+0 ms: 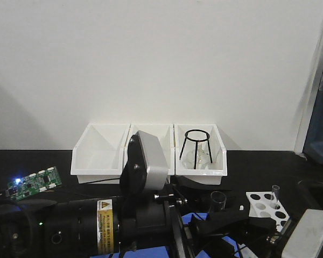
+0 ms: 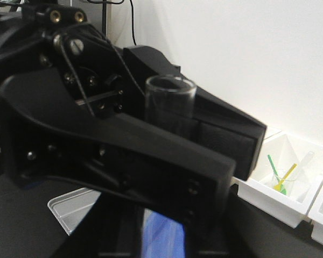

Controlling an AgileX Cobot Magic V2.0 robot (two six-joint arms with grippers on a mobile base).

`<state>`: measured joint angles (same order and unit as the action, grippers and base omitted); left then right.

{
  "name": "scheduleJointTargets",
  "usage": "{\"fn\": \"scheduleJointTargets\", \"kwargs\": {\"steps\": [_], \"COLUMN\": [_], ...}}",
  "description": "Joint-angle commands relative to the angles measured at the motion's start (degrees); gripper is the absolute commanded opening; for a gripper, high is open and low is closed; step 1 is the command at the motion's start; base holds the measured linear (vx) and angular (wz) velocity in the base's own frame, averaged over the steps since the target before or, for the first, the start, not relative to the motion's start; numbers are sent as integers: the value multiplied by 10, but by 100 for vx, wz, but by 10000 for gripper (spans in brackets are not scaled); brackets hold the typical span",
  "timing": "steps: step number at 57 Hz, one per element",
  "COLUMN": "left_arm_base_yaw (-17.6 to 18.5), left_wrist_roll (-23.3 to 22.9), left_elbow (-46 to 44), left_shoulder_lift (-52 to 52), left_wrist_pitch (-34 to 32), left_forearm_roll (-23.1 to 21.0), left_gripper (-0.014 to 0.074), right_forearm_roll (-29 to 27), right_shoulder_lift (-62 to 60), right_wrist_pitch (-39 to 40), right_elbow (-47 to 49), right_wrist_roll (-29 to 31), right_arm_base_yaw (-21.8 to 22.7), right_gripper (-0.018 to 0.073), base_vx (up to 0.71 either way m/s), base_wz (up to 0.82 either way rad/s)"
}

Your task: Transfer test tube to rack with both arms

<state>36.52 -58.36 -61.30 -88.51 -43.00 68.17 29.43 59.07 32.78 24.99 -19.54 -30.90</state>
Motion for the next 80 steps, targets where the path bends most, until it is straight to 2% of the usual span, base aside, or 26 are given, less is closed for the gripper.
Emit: {"fn": "scheduleJointTargets", "kwargs": {"steps": [1, 7, 23, 31, 39, 45, 52, 55, 60, 63, 65, 73, 80], "left_arm_base_yaw": [5, 5, 5, 5, 4, 4, 4, 4, 4, 4, 4, 4, 4], "left_wrist_roll": [-4, -4, -4, -4, -1, 2, 2, 3, 3, 3, 3, 1, -4], "left_elbow": [-19, -19, -19, -19, -19, -19, -19, -19, -18, -16, -13, 7, 26], "left_shoulder_lift": [20, 20, 20, 28, 66, 114, 165, 186, 206, 216, 221, 232, 234], "left_wrist_pitch": [-22, -22, -22, -23, -13, 58, 215, 283, 363, 388, 396, 415, 424], "left_forearm_roll": [-36, -36, -36, -36, -36, -35, -35, -31, -13, -9, -9, -10, -12], "left_gripper": [58, 130, 448, 519, 521, 503, 425, 349, 159, 38, -11, -10, -8], "right_forearm_roll": [-9, -9, -9, -9, -9, -20, -77, -100, -138, -159, -170, -199, -229], "right_shoulder_lift": [-6, -6, -6, -6, -6, -6, -6, -6, -6, -6, -6, -6, -6], "right_wrist_pitch": [47, 47, 46, 46, 41, 24, 3, 5, 15, 19, 27, 69, 104], "right_elbow": [20, 20, 20, 20, 20, 20, 20, 18, 15, 15, 15, 15, 8], "right_wrist_roll": [2, 2, 2, 2, 2, 2, 21, 44, 87, 107, 122, 185, 190], "right_arm_base_yaw": [0, 0, 0, 0, 0, 0, 4, 13, 37, 57, 71, 143, 212], "right_gripper": [-12, -11, -12, -12, -12, -12, -10, -11, -8, -7, -8, -8, -8], "base_vx": [0, 0, 0, 0, 0, 0, 0, 0, 0, 0, 0, 0, 0], "base_wz": [0, 0, 0, 0, 0, 0, 0, 0, 0, 0, 0, 0, 0]}}
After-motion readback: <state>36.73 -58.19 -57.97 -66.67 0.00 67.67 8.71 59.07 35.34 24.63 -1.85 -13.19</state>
